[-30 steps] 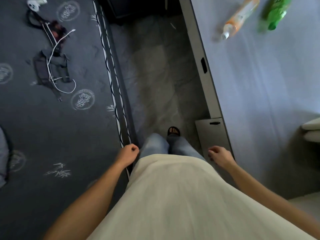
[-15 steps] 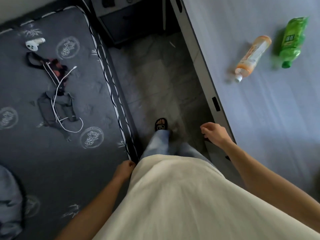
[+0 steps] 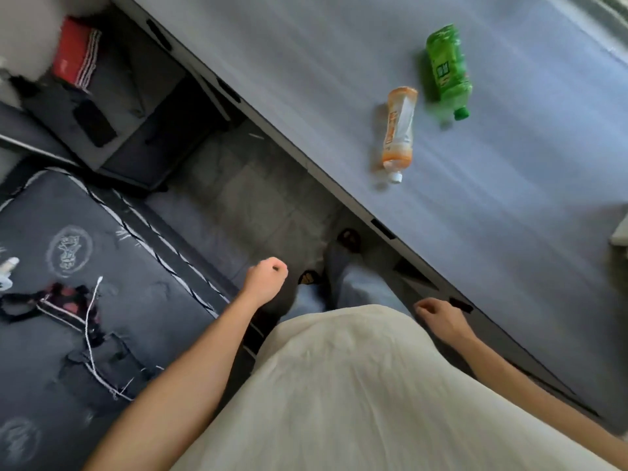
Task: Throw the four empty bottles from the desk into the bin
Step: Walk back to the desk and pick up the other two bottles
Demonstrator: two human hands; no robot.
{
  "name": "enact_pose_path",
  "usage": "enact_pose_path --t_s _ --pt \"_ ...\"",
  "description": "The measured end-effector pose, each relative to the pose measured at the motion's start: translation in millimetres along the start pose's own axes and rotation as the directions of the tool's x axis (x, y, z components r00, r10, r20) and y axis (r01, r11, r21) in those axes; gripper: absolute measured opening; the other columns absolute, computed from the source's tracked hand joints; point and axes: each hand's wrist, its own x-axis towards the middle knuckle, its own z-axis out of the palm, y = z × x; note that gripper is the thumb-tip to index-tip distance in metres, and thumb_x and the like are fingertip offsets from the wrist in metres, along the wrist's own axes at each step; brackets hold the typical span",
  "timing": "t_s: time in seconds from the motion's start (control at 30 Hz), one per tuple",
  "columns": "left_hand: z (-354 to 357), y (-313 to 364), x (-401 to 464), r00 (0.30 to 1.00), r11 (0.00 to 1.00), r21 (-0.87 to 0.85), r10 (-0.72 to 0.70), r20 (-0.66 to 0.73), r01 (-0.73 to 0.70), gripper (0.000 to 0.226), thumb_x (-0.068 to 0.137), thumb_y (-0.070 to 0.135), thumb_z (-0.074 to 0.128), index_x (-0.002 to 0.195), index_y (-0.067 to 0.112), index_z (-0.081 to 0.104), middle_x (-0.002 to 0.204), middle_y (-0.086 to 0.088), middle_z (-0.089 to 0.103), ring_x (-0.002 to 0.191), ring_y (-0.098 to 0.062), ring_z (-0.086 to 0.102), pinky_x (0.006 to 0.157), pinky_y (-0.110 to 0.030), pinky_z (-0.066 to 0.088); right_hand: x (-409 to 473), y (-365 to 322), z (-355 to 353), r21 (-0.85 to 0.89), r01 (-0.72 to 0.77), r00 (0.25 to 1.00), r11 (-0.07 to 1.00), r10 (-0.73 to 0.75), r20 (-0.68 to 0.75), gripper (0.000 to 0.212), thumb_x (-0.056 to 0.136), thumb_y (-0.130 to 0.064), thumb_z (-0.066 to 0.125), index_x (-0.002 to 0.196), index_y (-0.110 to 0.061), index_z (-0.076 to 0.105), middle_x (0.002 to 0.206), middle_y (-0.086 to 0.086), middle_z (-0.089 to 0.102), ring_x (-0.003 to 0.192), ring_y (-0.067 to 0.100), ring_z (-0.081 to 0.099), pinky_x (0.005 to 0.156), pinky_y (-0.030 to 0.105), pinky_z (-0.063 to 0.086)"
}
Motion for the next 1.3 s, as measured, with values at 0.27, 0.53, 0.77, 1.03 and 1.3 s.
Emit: enact_pose_path --t_s 0.27,0.53,0.77,1.03,1.3 --pt "-18.7 80.8 37.2 0.997 0.996 0.079 0.027 0.076 -0.033 0.02 0.092 0.031 0.051 0.094 0.027 0.07 0.099 0.0 0.076 0.101 -0.03 0.068 0.096 -0.043 0.054 14.3 -14.8 -46.7 0.201 0.017 0.993 0.98 0.006 -0.115 0.023 0.098 -0.034 0.055 0.112 -0.027 0.071 0.11 -0.007 0.073 0.091 0.012 0.062 0.081 0.027 0.044" --pt "-31.9 226.1 72.9 0.971 0.959 -0.154 0.24 -0.004 -0.237 0.023 0.086 0.038 0.063 0.106 0.03 0.069 0.093 0.01 0.075 0.079 -0.007 0.074 0.089 -0.046 0.06 64.7 -104.6 -179.9 0.358 0.24 0.893 0.903 -0.061 -0.445 0.023 0.091 -0.034 0.059 0.111 -0.03 0.069 0.093 -0.009 0.072 0.083 0.007 0.069 0.077 0.034 0.058" --pt "-23.2 337.9 120.6 0.973 0.941 -0.251 0.212 -0.089 -0.228 0.078 0.077 0.058 0.074 0.14 0.02 0.047 0.135 -0.005 0.059 0.119 -0.024 0.06 0.092 -0.032 0.045 149.5 -199.9 -283.1 0.221 0.316 0.752 0.923 -0.101 -0.652 0.059 0.083 -0.039 0.063 0.136 -0.016 0.052 0.132 0.007 0.061 0.119 0.026 0.059 0.096 0.04 0.048" --pt "28.2 364.1 156.1 0.971 0.974 -0.167 0.118 -0.206 -0.154 0.104 0.066 0.064 0.077 0.149 0.019 0.033 0.139 -0.007 0.046 0.131 -0.029 0.046 0.099 -0.041 0.043 248.9 -248.3 -326.1 0.109 0.195 0.775 0.975 -0.085 -0.626 0.093 0.076 -0.057 0.067 0.149 -0.013 0.031 0.145 0.013 0.046 0.132 0.035 0.046 0.098 0.049 0.046" --pt "34.0 348.0 165.3 0.928 0.963 -0.119 0.194 -0.319 -0.242 0.059 0.069 0.049 0.075 0.116 0.018 0.057 0.109 -0.001 0.053 0.112 -0.027 0.058 0.083 -0.032 0.043 259.0 -234.6 -307.4 0.15 0.16 0.758 0.976 -0.023 -0.652 0.071 0.073 -0.061 0.066 0.126 -0.016 0.049 0.122 0.01 0.061 0.111 0.033 0.059 0.075 0.039 0.044"
